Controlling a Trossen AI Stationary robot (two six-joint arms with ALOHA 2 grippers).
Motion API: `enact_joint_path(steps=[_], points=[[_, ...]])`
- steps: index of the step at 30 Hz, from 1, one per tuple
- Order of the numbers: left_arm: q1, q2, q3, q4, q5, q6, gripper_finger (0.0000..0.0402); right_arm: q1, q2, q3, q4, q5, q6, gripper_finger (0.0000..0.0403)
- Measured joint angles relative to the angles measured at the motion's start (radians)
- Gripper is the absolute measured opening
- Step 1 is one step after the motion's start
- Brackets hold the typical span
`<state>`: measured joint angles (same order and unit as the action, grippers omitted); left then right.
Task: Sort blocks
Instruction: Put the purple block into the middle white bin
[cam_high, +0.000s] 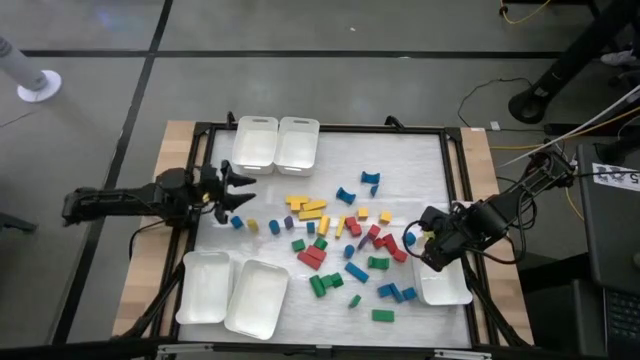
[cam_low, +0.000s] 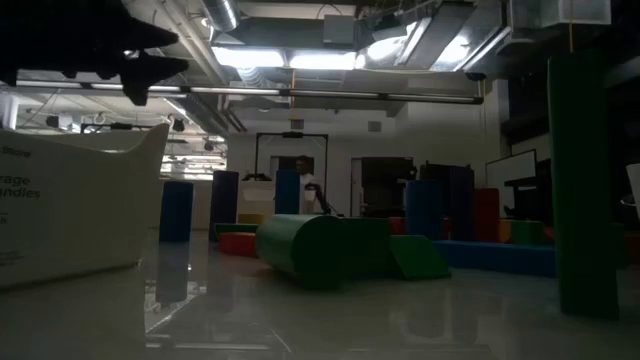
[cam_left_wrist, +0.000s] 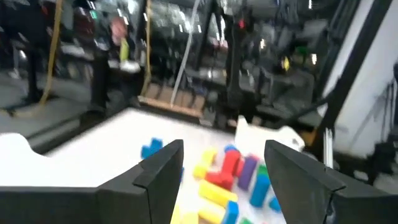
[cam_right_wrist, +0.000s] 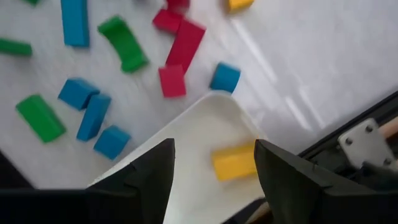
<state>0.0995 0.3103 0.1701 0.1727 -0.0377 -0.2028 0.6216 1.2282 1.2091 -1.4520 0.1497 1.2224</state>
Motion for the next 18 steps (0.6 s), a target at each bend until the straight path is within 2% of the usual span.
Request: enact_joint_path(steps=[5, 9, 18], points=[[-0.048, 0.237, 0.087, -0.017, -0.007, 0.000, 0.0214, 0.000, 0.000, 0.000, 0.004, 0.128, 0.000, 0.0220], [-0.076, 0.401, 0.174, -0.098, -0.017, -0.002, 0.0214, 0.000, 0.000, 0.000, 0.022, 0.218, 0.000, 0.0220], [-0.125, 0.699, 0.353, -0.207, -0.149, -0.004, 0.0214, 0.000, 0.000, 0.000, 0.085, 0.331, -0.001, 0.0220]])
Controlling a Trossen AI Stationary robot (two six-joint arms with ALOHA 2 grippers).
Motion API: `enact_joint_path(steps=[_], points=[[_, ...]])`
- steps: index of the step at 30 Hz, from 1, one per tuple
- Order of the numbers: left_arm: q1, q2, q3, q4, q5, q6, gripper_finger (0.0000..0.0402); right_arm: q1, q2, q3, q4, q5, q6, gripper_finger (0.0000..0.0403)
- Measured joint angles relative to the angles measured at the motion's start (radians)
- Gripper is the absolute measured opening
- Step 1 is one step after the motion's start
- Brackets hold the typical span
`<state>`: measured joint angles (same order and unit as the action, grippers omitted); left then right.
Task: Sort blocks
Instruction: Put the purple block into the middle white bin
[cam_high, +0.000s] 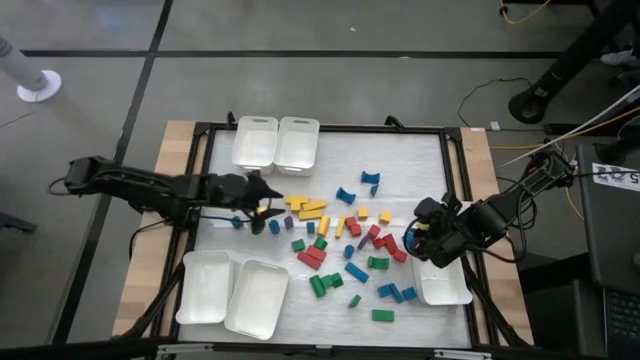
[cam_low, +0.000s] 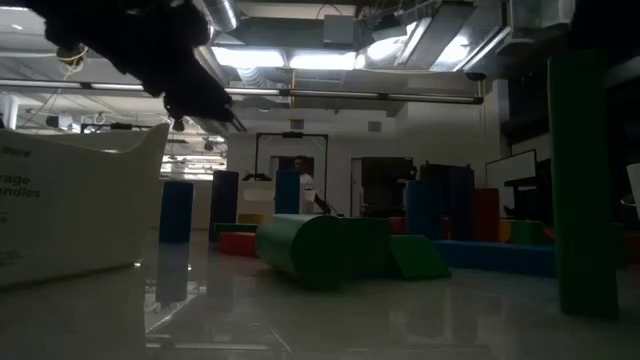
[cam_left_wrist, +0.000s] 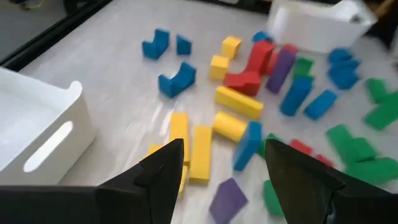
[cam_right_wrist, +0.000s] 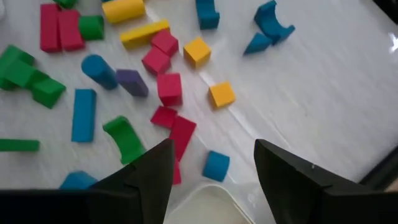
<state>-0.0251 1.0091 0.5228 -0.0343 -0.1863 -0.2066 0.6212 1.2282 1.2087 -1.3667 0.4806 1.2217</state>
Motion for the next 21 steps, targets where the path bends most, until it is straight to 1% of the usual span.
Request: enact_joint_path(steps=[4, 8, 11, 15, 21], points=[[-0.024, 0.093, 0.041, -0.011, -0.058, -0.001, 0.0214, 0.000, 0.000, 0.000, 0.026, 0.009, 0.000, 0.0220], [-0.049, 0.160, 0.058, -0.013, -0.065, 0.004, 0.0214, 0.000, 0.000, 0.000, 0.035, 0.009, 0.000, 0.0220], [-0.063, 0.194, 0.061, -0.011, -0.071, -0.010, 0.0214, 0.000, 0.000, 0.000, 0.035, 0.009, 0.000, 0.0220], [-0.076, 0.234, 0.061, -0.018, -0.104, -0.045, 0.0214, 0.000, 0.000, 0.000, 0.034, 0.009, 0.000, 0.0220], [-0.087, 0.284, 0.061, -0.018, -0.106, -0.092, 0.0214, 0.000, 0.000, 0.000, 0.034, 0.025, 0.000, 0.0220]])
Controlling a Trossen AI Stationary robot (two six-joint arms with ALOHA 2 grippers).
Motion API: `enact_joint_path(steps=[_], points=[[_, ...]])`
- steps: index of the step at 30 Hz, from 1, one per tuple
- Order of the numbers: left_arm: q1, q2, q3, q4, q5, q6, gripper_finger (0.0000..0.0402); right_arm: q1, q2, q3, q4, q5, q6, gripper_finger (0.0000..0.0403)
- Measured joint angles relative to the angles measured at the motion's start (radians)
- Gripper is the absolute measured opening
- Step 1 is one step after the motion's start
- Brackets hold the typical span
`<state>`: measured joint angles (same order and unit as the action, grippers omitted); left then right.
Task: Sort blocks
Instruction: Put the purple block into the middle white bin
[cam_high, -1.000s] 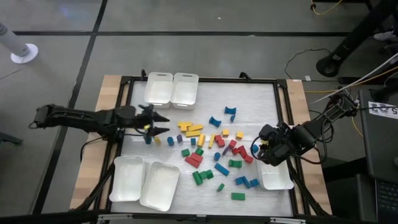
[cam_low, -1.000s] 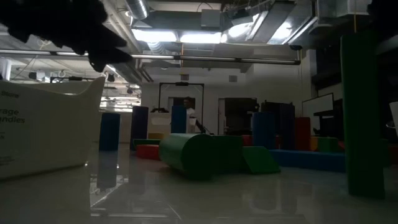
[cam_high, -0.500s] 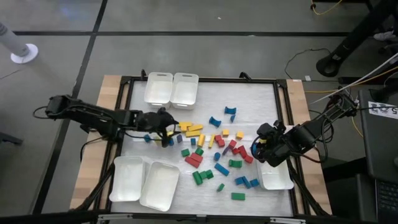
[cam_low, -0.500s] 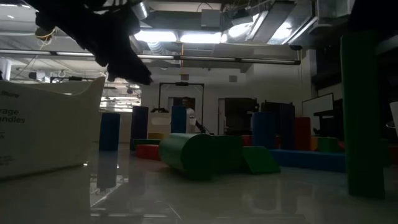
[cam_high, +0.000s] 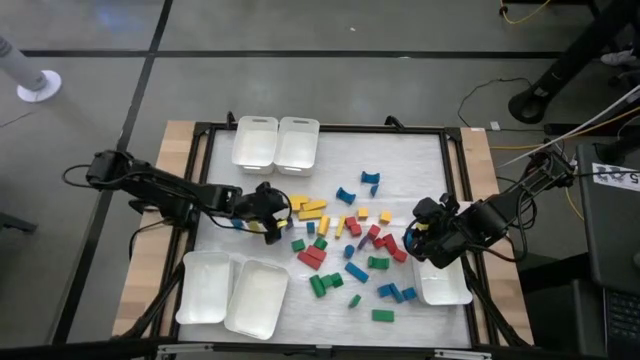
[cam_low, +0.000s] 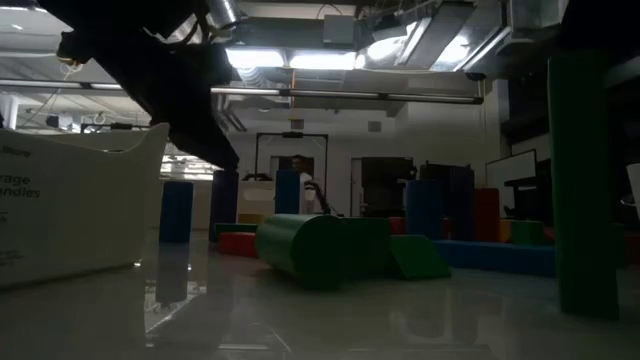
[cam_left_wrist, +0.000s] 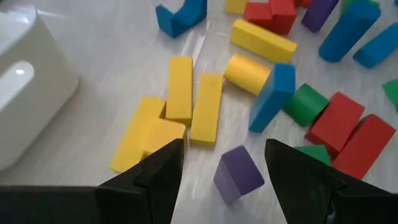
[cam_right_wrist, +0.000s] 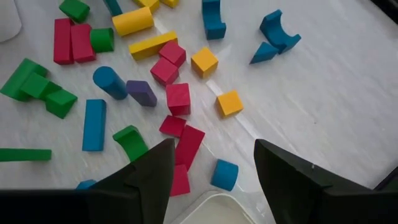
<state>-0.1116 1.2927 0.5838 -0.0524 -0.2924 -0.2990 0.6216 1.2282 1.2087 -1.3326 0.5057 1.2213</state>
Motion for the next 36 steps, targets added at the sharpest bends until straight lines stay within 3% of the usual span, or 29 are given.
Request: enact_joint_path(steps=[18, 22, 30, 36], points=[[-0.032, 0.083, 0.001, -0.044, -0.007, -0.069, 0.0209, 0.000, 0.000, 0.000, 0.002, 0.035, -0.049, 0.0220], [-0.032, 0.112, 0.001, -0.039, -0.007, -0.069, 0.0179, 0.000, 0.000, 0.000, 0.027, 0.035, -0.077, 0.0220], [-0.032, 0.125, 0.001, -0.023, -0.007, -0.069, 0.0096, 0.000, 0.000, 0.000, 0.267, 0.034, -0.351, 0.0220], [-0.032, 0.123, 0.001, -0.009, -0.009, -0.071, 0.0078, 0.000, 0.000, 0.000, 0.375, 0.024, -0.452, 0.0220]])
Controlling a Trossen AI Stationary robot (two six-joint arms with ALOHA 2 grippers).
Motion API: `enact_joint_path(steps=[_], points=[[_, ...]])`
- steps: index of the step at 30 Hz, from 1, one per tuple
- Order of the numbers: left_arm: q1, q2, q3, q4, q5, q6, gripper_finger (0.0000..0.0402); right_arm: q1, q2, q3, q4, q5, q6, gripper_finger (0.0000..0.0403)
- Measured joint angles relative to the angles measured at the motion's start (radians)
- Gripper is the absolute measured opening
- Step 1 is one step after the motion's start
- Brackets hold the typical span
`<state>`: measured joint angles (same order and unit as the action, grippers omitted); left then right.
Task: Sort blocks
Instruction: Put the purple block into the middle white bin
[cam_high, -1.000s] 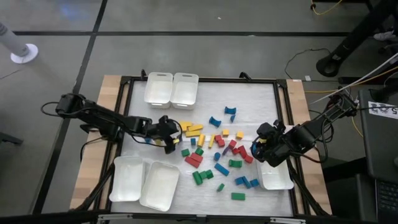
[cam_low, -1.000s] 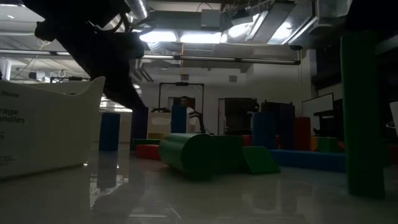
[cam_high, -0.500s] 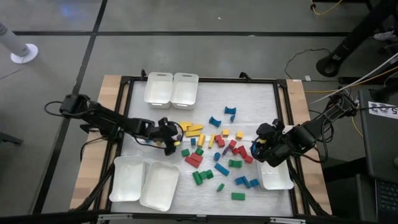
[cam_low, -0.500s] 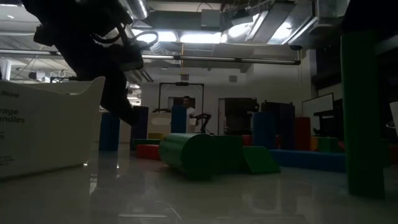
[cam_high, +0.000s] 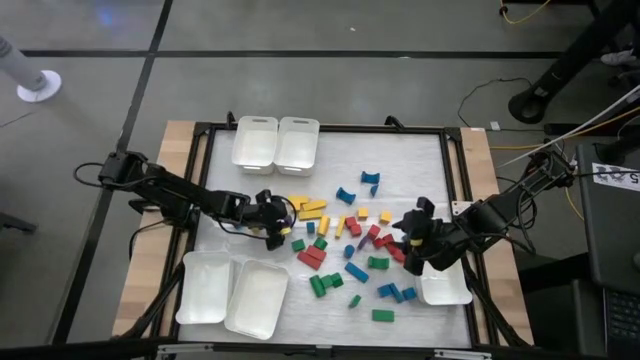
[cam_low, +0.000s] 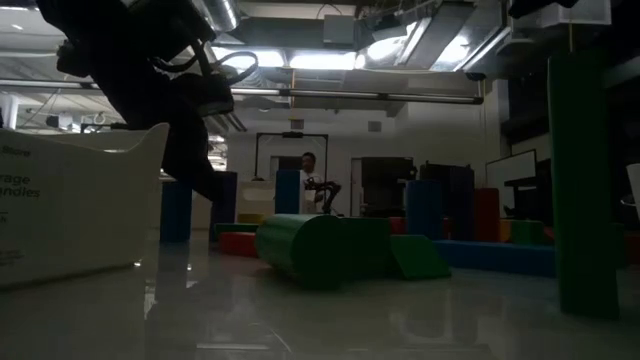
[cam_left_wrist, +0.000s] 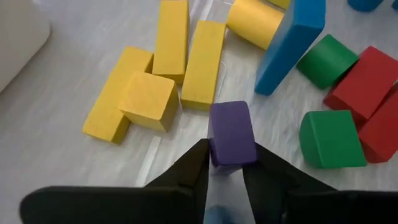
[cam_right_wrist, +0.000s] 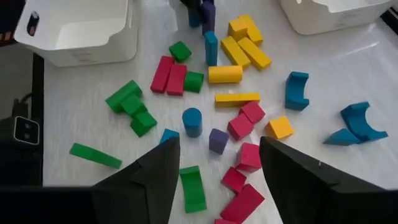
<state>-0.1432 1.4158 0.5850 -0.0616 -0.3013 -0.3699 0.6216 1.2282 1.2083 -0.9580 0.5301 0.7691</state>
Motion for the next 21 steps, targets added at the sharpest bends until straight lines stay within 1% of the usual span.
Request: enact_joint_path(steps=[4, 7, 10, 13, 17, 19, 21], points=[[0.000, -0.002, 0.000, -0.002, 0.000, 0.003, 0.0075, 0.000, 0.009, 0.000, -0.001, -0.005, -0.025, 0.0220], [0.000, -0.004, 0.018, -0.007, 0.001, 0.021, 0.0060, 0.000, 0.039, 0.000, 0.001, -0.013, -0.066, 0.0220], [0.000, -0.007, 0.052, -0.010, 0.001, 0.056, 0.0045, 0.000, 0.090, 0.000, 0.020, -0.044, -0.110, 0.0220], [0.000, -0.012, 0.083, -0.014, 0.002, 0.091, 0.0044, 0.000, 0.154, 0.000, 0.043, -0.063, -0.148, 0.0220], [-0.001, -0.028, 0.131, -0.013, 0.003, 0.116, 0.0045, 0.000, 0.229, 0.000, 0.052, -0.104, -0.154, 0.0220], [-0.001, -0.043, 0.159, -0.020, 0.025, 0.116, 0.0048, 0.000, 0.265, 0.000, 0.056, -0.122, -0.155, 0.0220], [-0.003, -0.067, 0.190, -0.056, 0.082, 0.114, 0.0048, 0.000, 0.297, 0.000, 0.074, -0.139, -0.175, 0.0220]])
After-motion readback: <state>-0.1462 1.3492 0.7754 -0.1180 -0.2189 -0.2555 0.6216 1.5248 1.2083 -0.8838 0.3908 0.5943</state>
